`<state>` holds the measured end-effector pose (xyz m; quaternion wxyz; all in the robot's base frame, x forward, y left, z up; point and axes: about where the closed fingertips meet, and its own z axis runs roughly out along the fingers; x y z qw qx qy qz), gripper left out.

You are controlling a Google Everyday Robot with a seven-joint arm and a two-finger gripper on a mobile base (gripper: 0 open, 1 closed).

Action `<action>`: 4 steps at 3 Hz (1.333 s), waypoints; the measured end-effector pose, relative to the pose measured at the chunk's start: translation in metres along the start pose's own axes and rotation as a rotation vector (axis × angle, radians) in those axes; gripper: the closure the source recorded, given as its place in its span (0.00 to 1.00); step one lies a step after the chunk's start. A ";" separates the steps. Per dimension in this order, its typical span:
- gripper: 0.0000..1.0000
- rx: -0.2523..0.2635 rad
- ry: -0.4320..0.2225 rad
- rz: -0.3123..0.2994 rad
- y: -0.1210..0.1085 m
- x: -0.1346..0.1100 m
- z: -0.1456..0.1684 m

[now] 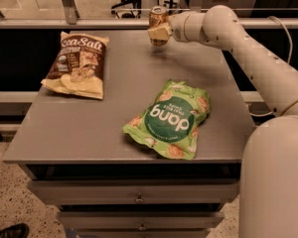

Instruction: Move orange can near brown chip bag

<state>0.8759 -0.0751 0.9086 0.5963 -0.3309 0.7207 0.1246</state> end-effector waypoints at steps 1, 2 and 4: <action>1.00 0.000 0.000 0.000 0.000 0.000 0.000; 1.00 -0.062 -0.026 -0.015 0.019 -0.010 -0.003; 1.00 -0.312 -0.049 -0.052 0.107 -0.035 -0.035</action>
Offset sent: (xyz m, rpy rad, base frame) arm -0.0488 0.0446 0.0240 0.0284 -0.0323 0.2230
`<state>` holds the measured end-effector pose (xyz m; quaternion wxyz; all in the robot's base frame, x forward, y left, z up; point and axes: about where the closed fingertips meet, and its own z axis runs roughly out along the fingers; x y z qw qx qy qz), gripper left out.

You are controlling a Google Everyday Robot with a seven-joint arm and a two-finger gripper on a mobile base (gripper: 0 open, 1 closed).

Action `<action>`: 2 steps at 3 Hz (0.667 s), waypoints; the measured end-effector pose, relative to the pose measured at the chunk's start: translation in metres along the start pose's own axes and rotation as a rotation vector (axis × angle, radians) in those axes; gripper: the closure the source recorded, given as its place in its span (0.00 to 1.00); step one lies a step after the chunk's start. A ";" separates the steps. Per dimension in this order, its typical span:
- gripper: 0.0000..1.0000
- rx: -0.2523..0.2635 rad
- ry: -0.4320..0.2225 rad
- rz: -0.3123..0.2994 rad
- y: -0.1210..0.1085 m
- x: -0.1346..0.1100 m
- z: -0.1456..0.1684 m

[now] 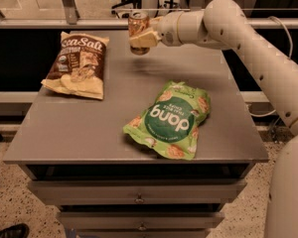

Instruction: Move orange can near brown chip bag

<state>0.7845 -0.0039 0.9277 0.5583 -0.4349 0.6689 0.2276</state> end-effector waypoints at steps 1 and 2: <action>1.00 -0.111 0.007 0.027 0.040 0.005 0.004; 1.00 -0.199 0.005 0.063 0.070 0.012 0.014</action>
Offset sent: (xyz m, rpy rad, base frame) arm -0.0779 0.0655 -0.0458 0.0625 0.1934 0.2617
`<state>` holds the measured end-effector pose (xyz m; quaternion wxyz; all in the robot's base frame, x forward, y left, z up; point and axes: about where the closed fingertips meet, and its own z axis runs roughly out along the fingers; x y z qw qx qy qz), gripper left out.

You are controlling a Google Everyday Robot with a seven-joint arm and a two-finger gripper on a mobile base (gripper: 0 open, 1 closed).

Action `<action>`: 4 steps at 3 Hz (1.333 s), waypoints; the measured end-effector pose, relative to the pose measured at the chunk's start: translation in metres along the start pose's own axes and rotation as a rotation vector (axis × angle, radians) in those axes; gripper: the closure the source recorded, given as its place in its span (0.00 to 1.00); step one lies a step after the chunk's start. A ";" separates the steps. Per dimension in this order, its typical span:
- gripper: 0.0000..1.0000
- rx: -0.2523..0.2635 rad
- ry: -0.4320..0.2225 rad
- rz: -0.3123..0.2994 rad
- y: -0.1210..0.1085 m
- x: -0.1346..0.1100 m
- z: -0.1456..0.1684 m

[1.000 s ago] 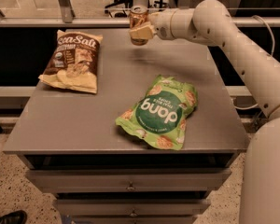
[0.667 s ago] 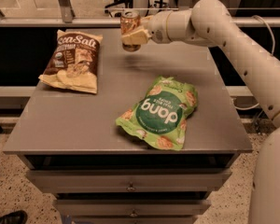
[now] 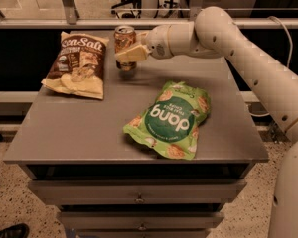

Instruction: Move orange can near brown chip bag

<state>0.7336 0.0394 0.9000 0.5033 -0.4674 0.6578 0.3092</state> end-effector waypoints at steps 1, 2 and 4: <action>0.90 -0.085 -0.009 0.023 0.024 0.005 0.017; 0.67 -0.173 -0.034 0.009 0.044 0.002 0.037; 0.21 -0.266 -0.088 -0.037 0.067 -0.003 0.071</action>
Offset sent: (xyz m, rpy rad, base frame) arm -0.0414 0.0805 -0.0191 0.0732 0.0258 0.2959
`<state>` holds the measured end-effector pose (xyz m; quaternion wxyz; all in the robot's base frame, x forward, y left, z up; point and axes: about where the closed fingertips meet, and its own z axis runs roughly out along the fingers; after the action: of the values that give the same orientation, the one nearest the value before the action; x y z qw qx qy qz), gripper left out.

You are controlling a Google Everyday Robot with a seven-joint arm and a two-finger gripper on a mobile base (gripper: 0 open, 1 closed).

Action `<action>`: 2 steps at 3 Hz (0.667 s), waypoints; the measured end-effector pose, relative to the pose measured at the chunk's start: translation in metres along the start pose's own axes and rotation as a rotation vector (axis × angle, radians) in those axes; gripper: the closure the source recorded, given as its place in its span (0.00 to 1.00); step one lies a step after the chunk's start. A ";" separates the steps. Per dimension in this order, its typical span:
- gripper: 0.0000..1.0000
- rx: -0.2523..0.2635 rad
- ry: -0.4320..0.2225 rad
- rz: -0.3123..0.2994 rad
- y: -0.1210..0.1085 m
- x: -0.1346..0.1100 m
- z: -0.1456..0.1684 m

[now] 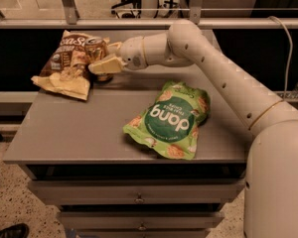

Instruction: Move orange can near brown chip bag

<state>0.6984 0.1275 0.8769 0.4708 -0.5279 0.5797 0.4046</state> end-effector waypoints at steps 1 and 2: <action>0.00 -0.003 -0.005 -0.031 -0.001 -0.001 0.006; 0.00 0.020 0.007 -0.065 -0.008 -0.004 -0.001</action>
Offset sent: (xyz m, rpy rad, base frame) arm 0.0193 -0.0199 0.0119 -0.0429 -0.1209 -0.0428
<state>0.7061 0.1268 0.8809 0.4868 -0.5431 0.5679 0.3816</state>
